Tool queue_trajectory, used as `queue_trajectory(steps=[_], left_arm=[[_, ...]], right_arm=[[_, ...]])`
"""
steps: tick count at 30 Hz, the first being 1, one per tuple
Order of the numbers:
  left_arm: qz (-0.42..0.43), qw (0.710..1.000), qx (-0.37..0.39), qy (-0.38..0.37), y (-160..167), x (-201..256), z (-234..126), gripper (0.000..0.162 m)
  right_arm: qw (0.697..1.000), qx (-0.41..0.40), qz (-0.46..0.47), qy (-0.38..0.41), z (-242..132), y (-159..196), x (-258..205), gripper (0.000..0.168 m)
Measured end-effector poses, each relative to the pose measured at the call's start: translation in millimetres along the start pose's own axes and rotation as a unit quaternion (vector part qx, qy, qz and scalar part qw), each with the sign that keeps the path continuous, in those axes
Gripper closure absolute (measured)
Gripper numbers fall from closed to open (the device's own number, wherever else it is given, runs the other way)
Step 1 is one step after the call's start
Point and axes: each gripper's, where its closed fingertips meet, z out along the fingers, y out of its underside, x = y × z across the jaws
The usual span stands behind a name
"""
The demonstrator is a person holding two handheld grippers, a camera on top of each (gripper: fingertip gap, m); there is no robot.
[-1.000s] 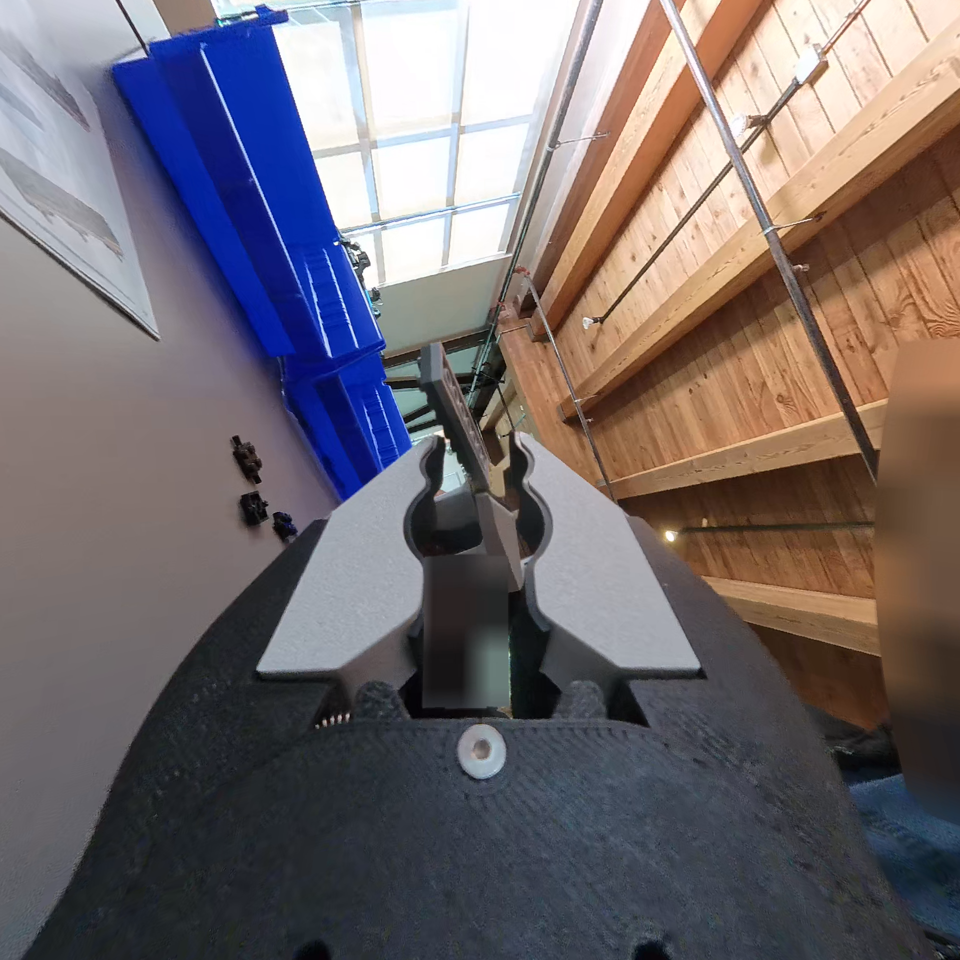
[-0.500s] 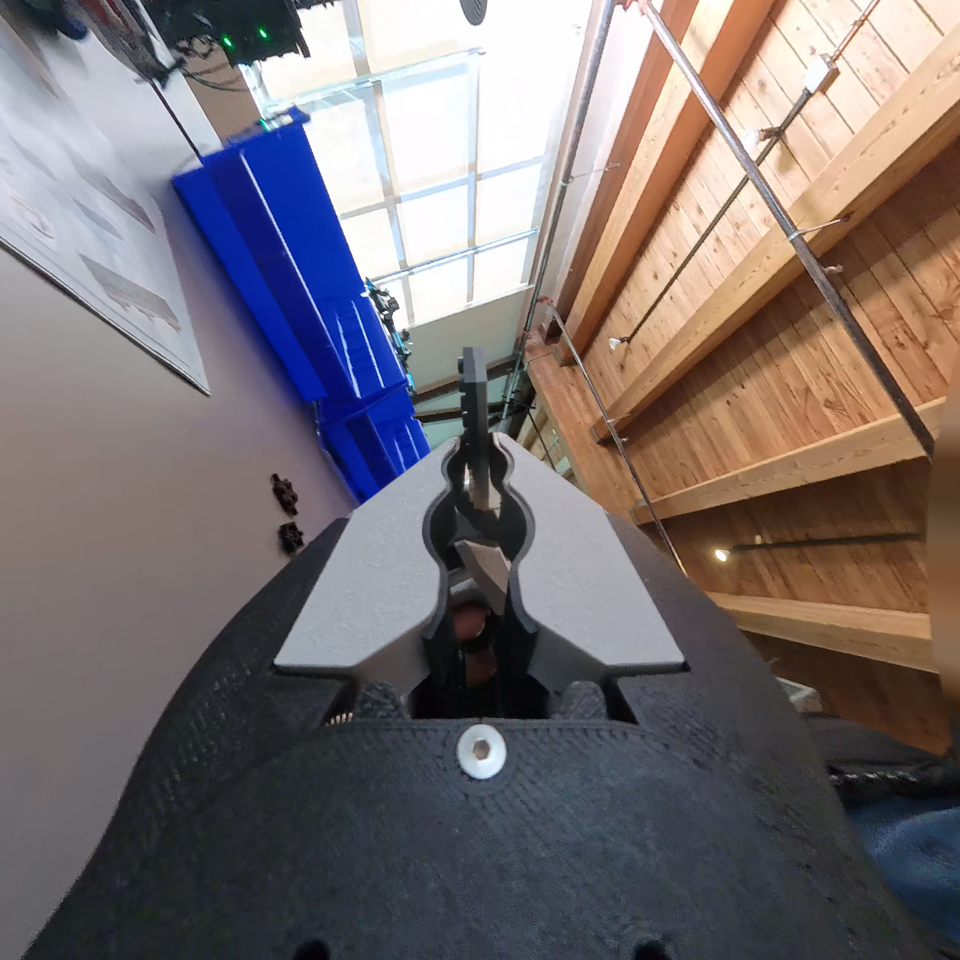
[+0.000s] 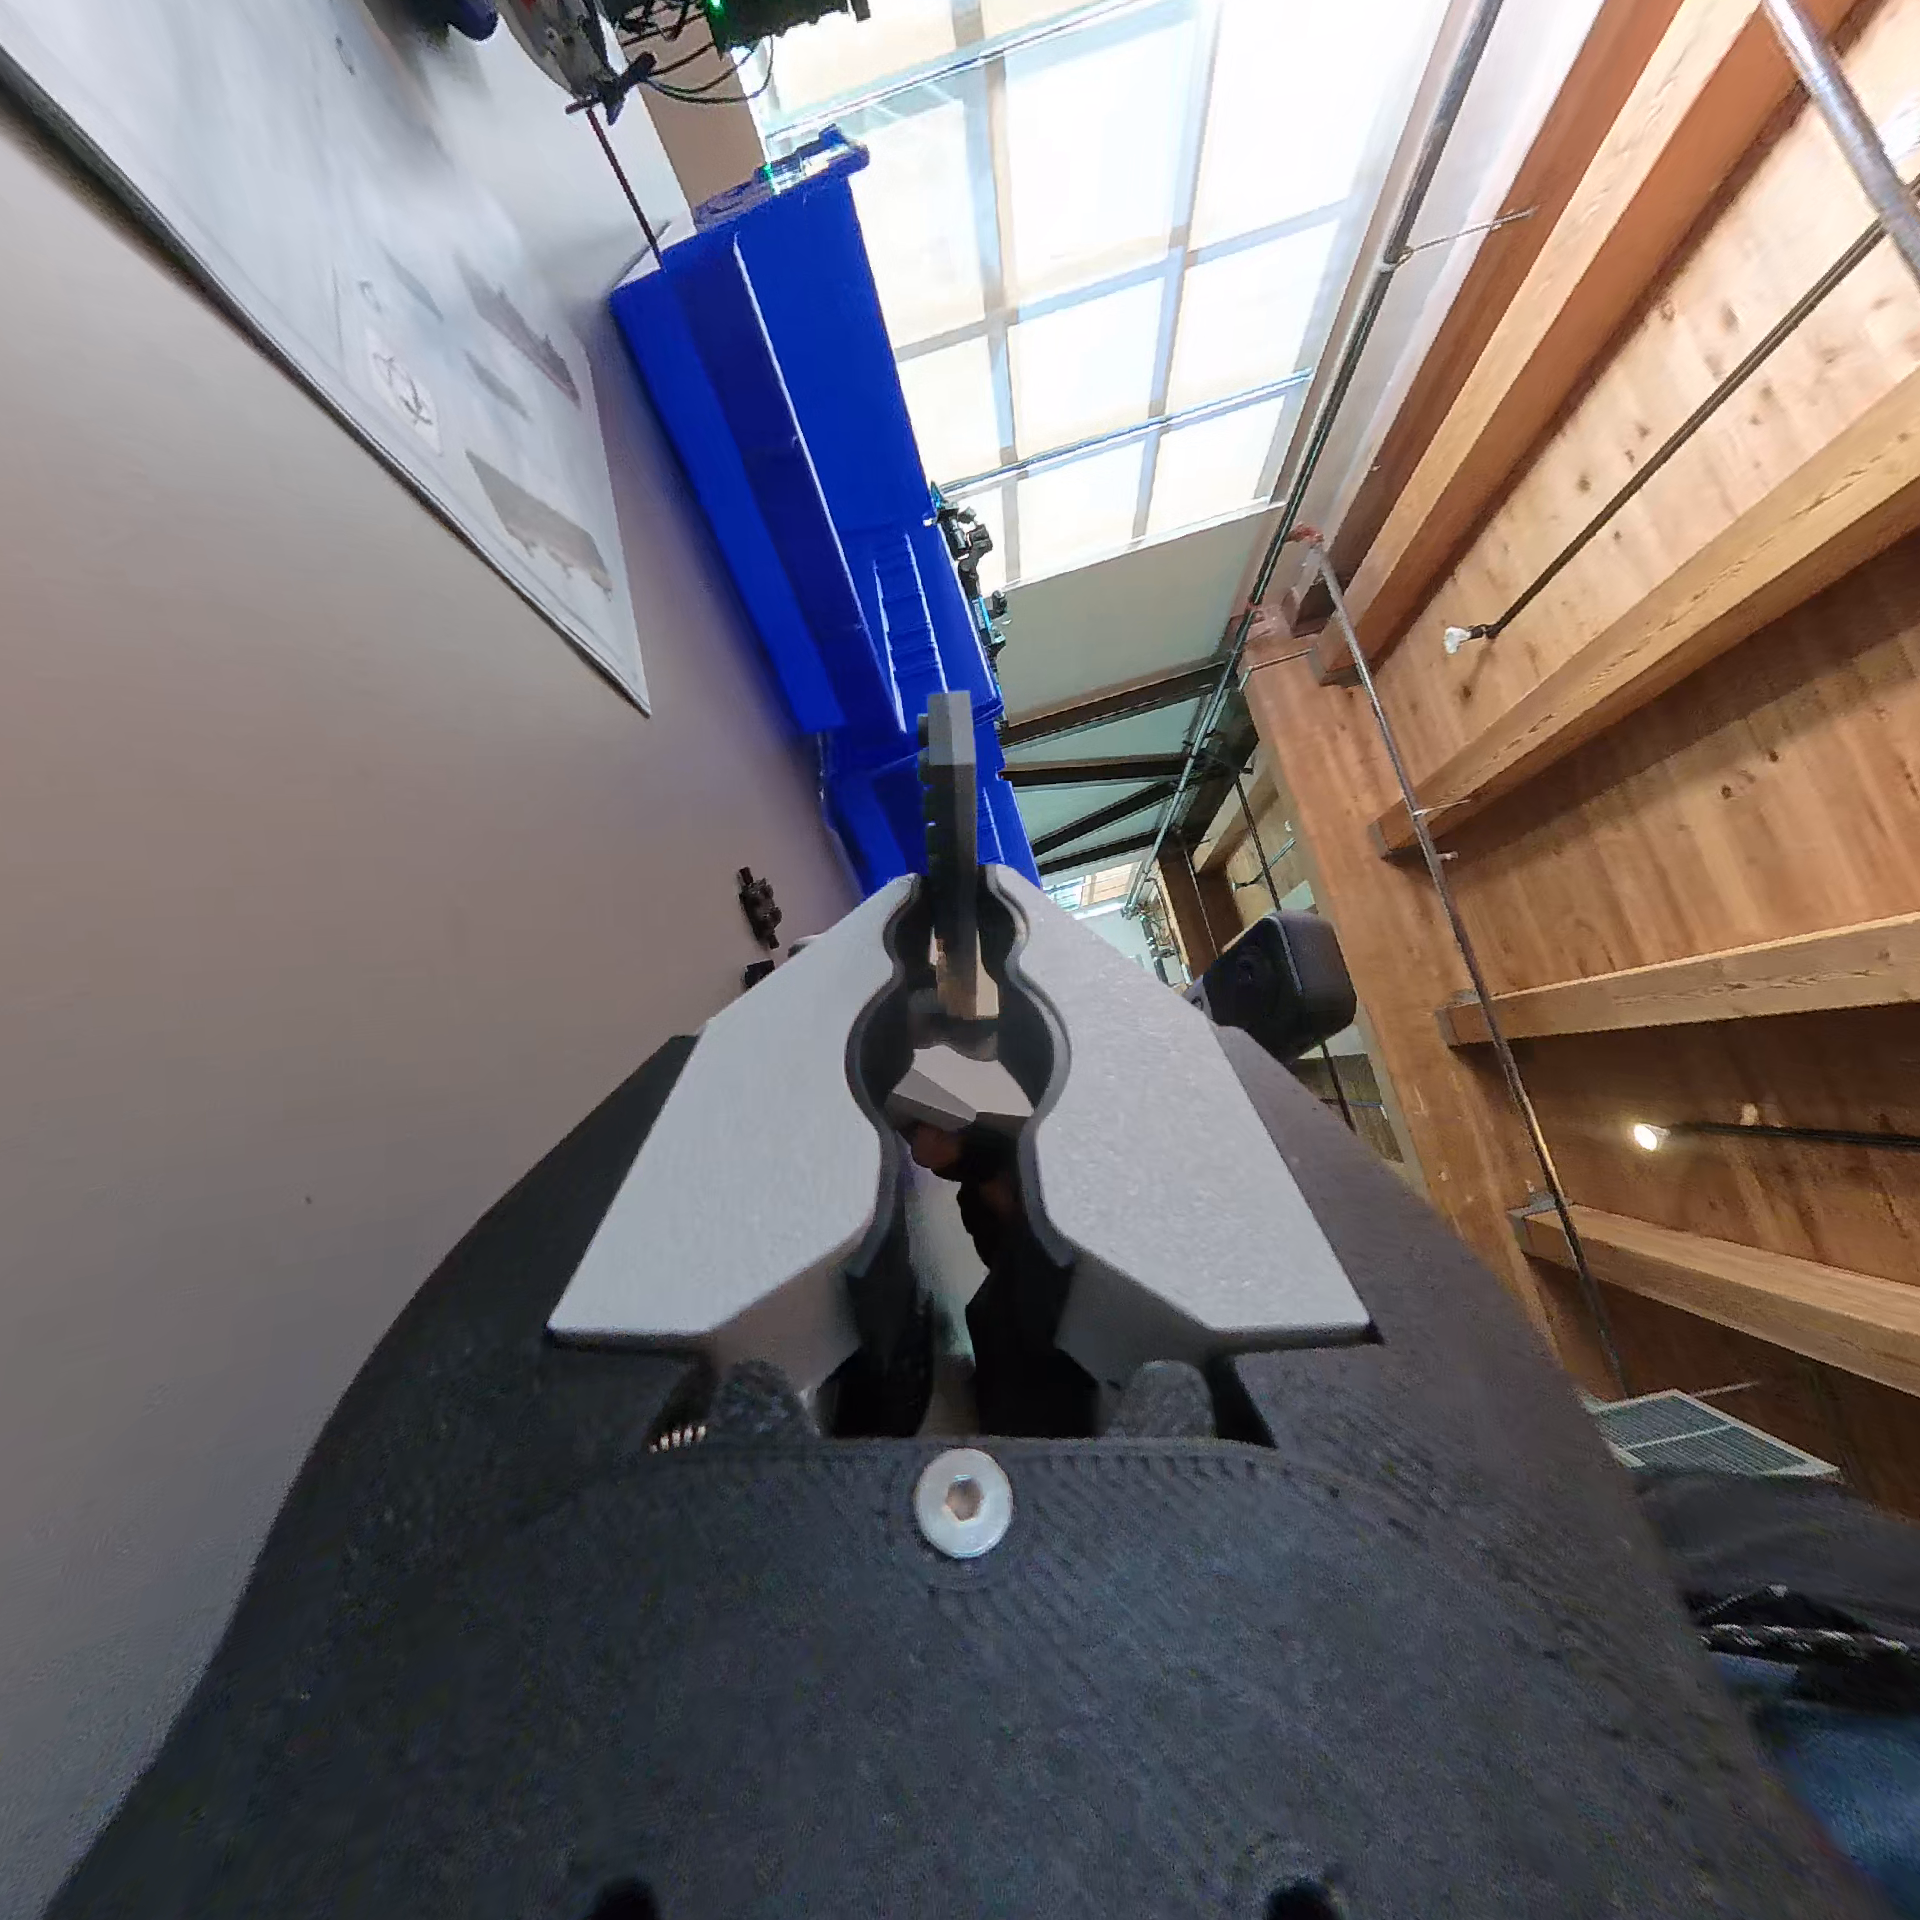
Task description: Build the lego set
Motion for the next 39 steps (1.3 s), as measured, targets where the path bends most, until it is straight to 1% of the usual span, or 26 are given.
queue_trajectory(steps=[3,7,15,19,23,29,39], left_arm=[[-0.004,1.000,0.000,-0.002,0.0,-0.9,-0.6,0.154],[-0.015,1.000,-0.003,-0.001,-0.2,-2.8,-0.7,0.154],[-0.023,1.000,-0.002,0.001,-1.4,-4.1,-1.9,0.154],[-0.024,1.000,-0.001,0.000,-2.2,-4.8,-2.1,0.154],[-0.023,1.000,0.000,-0.002,-2.7,-5.4,-2.0,0.154],[-0.022,1.000,0.002,-0.004,-3.2,-6.5,-1.8,0.154],[-0.024,1.000,-0.001,-0.003,-2.5,-6.6,-1.3,0.154]], right_arm=[[1.000,-0.020,0.000,0.000,2.8,3.5,-1.7,0.138],[1.000,-0.019,-0.015,0.003,5.0,1.8,0.6,0.141],[0.999,-0.025,-0.022,0.038,3.0,4.9,16.5,0.140],[0.999,-0.023,-0.001,0.044,0.1,4.3,15.2,0.140],[0.999,-0.011,0.039,0.027,0.1,-2.2,6.6,0.140],[0.997,-0.022,0.071,0.020,4.6,0.8,3.3,0.140],[0.996,-0.022,0.079,0.019,6.5,1.3,3.7,0.140]])
